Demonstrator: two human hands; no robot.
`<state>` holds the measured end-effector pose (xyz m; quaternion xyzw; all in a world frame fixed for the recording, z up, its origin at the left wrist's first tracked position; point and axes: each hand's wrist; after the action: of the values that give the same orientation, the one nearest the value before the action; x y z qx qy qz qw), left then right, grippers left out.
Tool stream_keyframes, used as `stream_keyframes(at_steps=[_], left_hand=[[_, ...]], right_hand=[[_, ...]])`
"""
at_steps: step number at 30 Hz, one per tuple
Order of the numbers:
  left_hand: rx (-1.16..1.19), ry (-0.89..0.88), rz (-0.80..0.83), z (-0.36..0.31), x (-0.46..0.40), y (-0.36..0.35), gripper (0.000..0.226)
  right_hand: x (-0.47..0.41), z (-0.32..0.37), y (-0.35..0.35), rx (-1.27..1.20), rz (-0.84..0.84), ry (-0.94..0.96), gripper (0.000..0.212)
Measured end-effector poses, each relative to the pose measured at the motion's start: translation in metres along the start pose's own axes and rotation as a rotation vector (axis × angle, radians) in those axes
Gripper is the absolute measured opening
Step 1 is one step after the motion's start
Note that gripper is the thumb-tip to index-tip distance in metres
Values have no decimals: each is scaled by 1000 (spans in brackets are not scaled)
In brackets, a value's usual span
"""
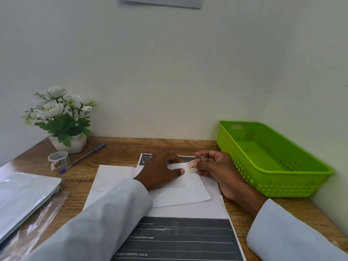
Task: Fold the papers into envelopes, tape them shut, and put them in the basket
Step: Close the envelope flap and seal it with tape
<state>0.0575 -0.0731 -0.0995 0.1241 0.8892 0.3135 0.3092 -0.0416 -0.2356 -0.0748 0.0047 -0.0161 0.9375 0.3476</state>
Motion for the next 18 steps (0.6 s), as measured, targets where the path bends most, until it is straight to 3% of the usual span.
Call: stream_keyframes(at_steps=[10,18], left_hand=[[-7,-11,-64,1,-1,-7,9],[16,-92,-152,1,-2,-9,24]], right_hand=[[0,-3,-1,25,1,83,48],[-2,-5,-2,93,-6,177,57]])
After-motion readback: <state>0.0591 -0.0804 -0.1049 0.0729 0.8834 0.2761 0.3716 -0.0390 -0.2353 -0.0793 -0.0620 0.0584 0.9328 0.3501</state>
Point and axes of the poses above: each hand's wrist, its own x-axis away from the middle knuckle, its own y-axis out of the back of the hand, z = x × y, and after that the axes turned 15 degrees about -z, right-handed
